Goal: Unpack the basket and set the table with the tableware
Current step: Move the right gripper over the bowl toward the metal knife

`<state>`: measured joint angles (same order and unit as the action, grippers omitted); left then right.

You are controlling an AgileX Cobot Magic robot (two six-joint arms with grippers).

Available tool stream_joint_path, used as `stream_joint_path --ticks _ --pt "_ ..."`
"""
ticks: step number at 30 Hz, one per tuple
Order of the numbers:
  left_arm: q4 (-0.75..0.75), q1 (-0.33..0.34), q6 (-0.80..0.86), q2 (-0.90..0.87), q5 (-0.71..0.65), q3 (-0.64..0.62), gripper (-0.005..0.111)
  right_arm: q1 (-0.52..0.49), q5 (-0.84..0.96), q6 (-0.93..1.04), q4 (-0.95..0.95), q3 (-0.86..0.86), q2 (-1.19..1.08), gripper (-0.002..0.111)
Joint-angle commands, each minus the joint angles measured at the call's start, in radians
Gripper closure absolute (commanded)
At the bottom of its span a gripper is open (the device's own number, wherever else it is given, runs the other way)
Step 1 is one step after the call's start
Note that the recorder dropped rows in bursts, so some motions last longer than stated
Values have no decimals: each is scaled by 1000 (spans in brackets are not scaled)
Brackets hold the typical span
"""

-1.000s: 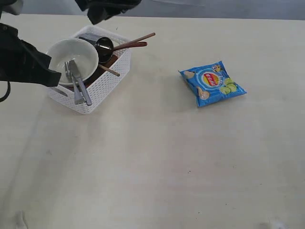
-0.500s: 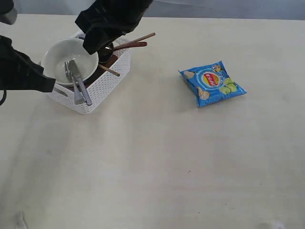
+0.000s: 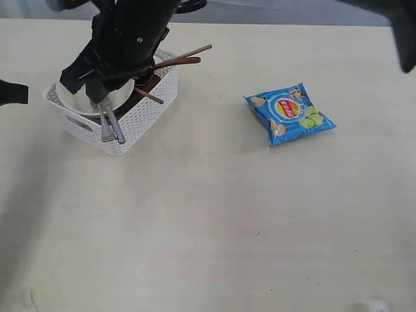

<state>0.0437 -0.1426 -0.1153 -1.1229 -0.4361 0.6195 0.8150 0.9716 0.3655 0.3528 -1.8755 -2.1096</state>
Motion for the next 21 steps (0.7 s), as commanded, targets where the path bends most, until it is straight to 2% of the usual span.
stream_joint_path --ticks 1,11,21 --pt "11 4 -1 7 30 -16 107 7 -12 -24 -14 -68 -90 66" --pt "11 4 -1 7 30 -16 107 7 -2 -37 -52 -210 -199 66" --pt "11 4 -1 7 34 -16 107 7 -142 -37 -70 -221 -246 66"
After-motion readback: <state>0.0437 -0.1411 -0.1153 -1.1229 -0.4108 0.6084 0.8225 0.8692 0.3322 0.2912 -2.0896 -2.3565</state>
